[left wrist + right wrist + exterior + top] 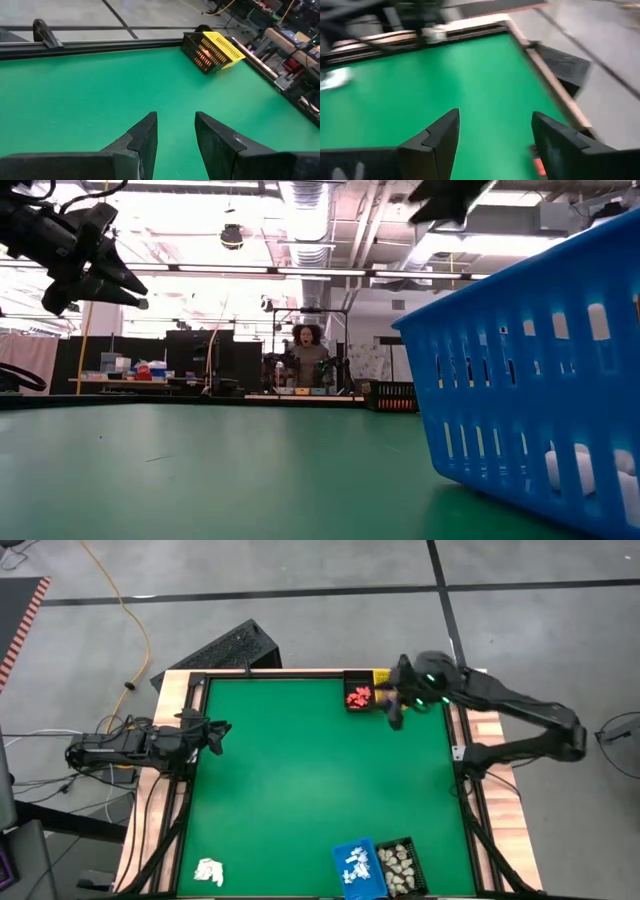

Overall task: Sort Halloween decoration
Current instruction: Return to Home Position

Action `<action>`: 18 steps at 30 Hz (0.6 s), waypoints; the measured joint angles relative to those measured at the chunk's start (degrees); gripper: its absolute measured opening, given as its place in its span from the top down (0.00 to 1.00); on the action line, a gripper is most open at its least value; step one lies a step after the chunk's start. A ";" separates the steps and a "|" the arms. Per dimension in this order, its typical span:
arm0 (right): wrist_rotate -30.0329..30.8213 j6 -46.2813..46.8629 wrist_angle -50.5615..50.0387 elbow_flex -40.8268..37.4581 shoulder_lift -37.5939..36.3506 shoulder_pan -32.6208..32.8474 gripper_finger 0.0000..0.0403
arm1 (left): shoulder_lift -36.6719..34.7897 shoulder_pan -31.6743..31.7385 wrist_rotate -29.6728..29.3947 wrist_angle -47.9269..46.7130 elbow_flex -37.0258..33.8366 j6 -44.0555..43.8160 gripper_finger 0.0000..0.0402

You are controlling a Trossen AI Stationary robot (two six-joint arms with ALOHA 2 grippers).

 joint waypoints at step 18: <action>11.12 4.04 20.08 -21.89 -25.74 27.15 0.40 | -0.38 -0.07 12.17 29.58 0.68 25.63 0.70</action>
